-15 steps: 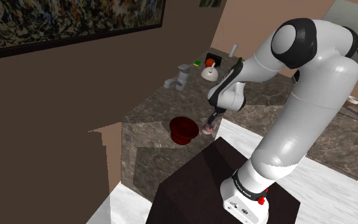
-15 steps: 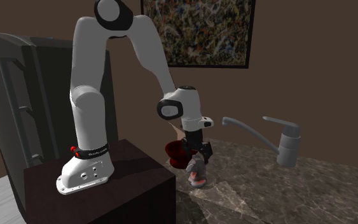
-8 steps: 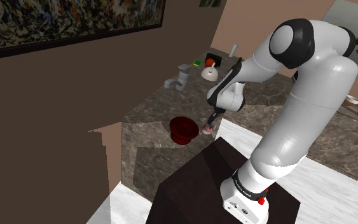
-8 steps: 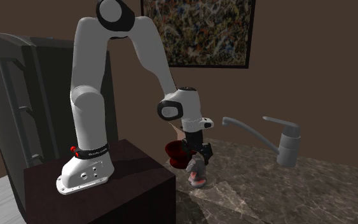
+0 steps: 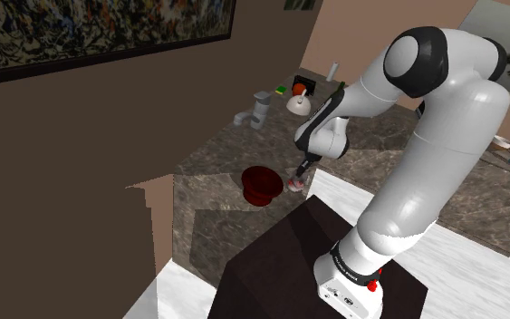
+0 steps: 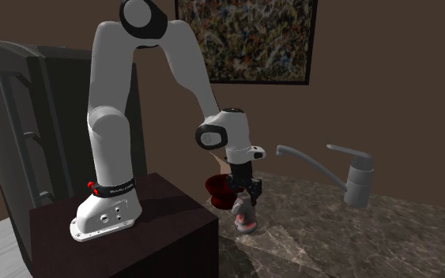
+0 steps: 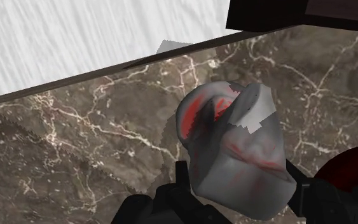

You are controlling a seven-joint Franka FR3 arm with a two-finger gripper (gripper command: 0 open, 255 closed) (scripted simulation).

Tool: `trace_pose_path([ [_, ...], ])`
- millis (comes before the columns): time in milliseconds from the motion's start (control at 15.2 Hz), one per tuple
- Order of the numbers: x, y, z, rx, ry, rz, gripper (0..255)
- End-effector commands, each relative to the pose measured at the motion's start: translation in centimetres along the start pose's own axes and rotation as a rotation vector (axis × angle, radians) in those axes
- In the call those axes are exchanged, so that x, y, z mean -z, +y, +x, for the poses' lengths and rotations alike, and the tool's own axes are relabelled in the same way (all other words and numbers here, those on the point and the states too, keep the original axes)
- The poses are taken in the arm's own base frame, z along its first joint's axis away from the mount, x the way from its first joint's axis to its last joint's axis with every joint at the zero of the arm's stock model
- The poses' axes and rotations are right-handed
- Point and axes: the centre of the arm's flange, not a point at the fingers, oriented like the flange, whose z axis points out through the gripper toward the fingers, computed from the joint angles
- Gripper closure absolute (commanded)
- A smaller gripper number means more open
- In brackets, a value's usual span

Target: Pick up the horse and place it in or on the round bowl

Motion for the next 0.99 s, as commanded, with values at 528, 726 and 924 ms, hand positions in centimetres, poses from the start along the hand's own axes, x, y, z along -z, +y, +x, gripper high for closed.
trace_pose_path([
  [528, 3.6, 0.5, 0.3, 0.0, -0.001, 0.001, 255],
  [726, 5.2, 0.7, 0.5, 0.0, -0.001, 0.001, 255],
  [924, 6.7, 0.9, 0.6, 0.0, -0.001, 0.001, 255],
])
